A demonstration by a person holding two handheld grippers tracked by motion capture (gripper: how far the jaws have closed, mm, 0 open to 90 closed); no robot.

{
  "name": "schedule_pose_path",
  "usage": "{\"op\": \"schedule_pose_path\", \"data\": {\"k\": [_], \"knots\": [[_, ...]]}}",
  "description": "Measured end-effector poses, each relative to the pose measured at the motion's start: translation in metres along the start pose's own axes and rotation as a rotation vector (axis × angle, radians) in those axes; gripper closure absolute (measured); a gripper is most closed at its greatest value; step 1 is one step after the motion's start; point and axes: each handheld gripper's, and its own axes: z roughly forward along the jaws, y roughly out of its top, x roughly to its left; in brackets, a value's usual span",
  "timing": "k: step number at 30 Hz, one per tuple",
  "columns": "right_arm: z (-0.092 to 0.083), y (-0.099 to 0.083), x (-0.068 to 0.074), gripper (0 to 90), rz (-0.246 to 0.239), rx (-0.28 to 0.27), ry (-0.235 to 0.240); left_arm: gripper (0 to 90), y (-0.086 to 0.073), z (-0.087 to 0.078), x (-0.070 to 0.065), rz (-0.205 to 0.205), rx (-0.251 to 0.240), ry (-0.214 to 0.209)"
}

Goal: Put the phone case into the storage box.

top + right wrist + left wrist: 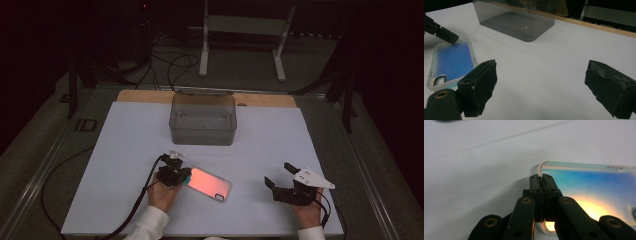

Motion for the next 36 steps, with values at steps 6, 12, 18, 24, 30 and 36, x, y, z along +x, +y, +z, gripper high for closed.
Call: {"op": "schedule_pose_path", "data": {"k": [6, 12, 18, 24, 30, 36], "knots": [[0.0, 0.0, 0.0, 10.6, -0.001, -0.001, -0.002, 89.1, 0.005, -0.01, 0.008, -0.02, -0.058, -0.002], [0.001, 0.0, 0.0, 10.5, -0.006, 0.0, 0.003, 89.1, 0.01, -0.02, 0.015, -0.005, -0.124, 0.001], [0.001, 0.0, 0.0, 10.6, -0.001, -0.001, 0.001, 89.1, 0.015, -0.028, 0.02, 0.009, -0.167, 0.015], [0.001, 0.0, 0.001, 10.6, -0.005, 0.002, 0.004, 89.1, 0.019, -0.036, 0.024, 0.033, -0.202, 0.029], [0.001, 0.001, 0.001, 10.6, -0.001, -0.002, 0.006, 89.1, 0.024, -0.042, 0.027, 0.056, -0.235, 0.035], [0.002, 0.001, 0.001, 10.6, -0.001, -0.004, 0.011, 89.1, 0.027, -0.045, 0.028, 0.074, -0.255, 0.041]]}}
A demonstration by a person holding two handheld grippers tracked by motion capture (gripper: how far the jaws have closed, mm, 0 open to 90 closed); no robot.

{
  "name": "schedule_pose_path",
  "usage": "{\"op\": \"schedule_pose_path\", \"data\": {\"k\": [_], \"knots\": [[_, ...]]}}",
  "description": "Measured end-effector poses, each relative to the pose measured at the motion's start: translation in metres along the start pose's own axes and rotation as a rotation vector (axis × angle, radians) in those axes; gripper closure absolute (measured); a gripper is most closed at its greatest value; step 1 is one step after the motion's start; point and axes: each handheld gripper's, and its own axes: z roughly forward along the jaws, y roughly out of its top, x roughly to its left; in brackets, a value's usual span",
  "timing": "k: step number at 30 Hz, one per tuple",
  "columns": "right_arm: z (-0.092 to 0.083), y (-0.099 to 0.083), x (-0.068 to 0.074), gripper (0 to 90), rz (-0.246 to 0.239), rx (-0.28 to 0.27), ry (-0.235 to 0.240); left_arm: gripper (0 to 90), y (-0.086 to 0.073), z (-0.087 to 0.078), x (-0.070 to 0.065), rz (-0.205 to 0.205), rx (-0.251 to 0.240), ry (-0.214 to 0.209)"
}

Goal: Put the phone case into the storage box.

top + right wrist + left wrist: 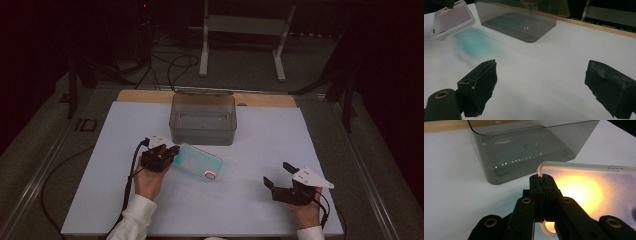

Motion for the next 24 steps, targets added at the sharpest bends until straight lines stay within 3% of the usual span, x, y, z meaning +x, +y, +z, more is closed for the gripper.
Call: {"op": "schedule_pose_path", "data": {"k": [11, 24], "knots": [[0.001, 0.002, 0.0, 10.6, 0.012, -0.012, 0.015, 89.1, 0.006, -0.006, -0.002, 0.06, -0.056, -0.008], [-0.001, 0.016, 0.003, 10.6, 0.018, -0.041, 0.035, 89.1, 0.011, -0.013, -0.001, 0.085, -0.098, 0.001]]}}
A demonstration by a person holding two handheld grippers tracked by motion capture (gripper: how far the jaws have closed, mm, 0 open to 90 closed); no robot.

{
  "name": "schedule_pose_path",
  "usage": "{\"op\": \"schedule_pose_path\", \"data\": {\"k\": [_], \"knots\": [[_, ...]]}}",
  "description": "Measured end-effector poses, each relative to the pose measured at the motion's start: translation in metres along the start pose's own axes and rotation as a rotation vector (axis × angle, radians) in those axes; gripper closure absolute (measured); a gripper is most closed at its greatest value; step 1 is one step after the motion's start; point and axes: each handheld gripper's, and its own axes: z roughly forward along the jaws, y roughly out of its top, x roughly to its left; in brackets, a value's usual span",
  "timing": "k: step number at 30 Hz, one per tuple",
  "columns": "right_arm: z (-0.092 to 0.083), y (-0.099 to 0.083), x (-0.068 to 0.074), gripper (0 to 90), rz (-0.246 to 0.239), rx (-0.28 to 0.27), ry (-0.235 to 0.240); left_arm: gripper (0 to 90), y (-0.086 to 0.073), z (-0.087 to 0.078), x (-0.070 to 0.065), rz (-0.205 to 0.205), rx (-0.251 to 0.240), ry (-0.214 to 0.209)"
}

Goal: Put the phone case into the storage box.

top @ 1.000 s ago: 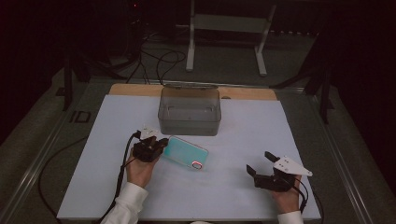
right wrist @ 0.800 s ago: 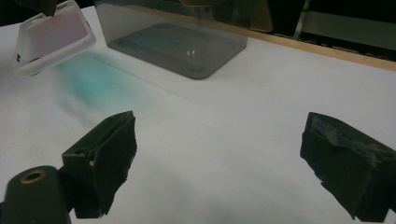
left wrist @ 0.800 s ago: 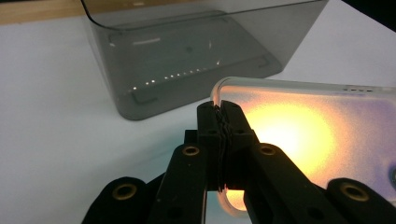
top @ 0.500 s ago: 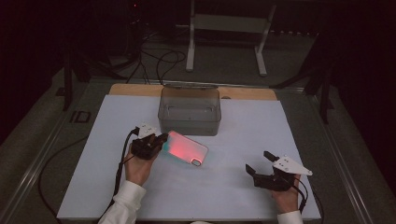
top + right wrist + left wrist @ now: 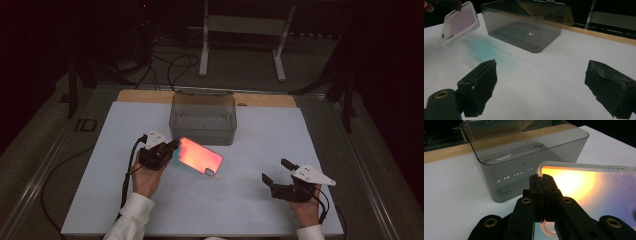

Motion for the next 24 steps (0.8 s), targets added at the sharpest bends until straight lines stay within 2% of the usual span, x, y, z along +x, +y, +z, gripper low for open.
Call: {"op": "schedule_pose_path", "data": {"k": [11, 24], "knots": [[0.006, 0.018, 0.001, 10.6, -0.029, 0.0, 0.017, 89.1, 0.003, -0.003, 0.0, 0.012, -0.023, 0.003], [0.015, 0.03, 0.002, 10.5, -0.034, 0.021, 0.04, 89.0, 0.004, -0.006, -0.001, 0.031, -0.042, 0.004]]}}
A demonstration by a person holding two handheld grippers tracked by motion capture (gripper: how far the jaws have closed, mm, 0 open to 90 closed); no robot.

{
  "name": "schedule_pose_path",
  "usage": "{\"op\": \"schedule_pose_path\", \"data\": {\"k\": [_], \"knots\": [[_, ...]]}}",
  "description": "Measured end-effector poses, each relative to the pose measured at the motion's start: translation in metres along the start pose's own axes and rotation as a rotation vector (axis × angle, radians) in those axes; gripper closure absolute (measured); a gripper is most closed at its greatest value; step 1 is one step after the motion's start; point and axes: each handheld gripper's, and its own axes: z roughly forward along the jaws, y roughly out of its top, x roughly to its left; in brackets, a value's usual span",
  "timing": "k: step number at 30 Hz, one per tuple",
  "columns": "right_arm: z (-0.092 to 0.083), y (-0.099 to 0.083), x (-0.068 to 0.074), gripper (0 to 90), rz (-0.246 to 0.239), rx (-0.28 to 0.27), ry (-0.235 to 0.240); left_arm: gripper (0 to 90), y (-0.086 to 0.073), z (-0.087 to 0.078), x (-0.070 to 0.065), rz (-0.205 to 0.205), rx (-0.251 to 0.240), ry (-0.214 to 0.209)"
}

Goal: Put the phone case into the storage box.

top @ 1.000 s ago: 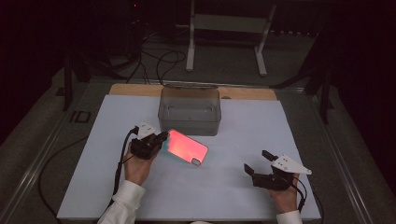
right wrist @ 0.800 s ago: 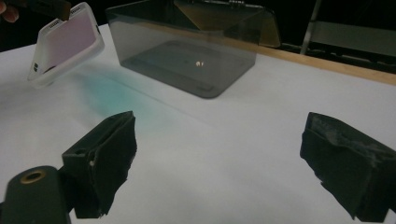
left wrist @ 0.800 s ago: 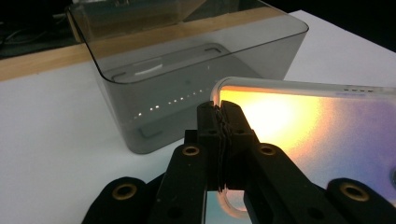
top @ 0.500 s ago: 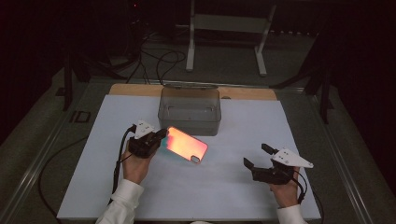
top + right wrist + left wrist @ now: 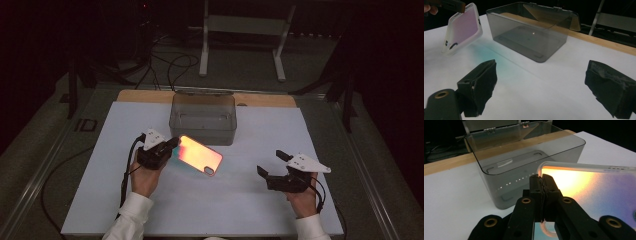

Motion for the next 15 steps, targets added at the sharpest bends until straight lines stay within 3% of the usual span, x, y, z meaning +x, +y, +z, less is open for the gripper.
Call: {"op": "schedule_pose_path", "data": {"k": [15], "knots": [[0.011, 0.018, 0.003, 10.5, -0.016, 0.021, 0.032, 89.0, 0.0, -0.003, -0.003, 0.028, -0.022, -0.009]]}}
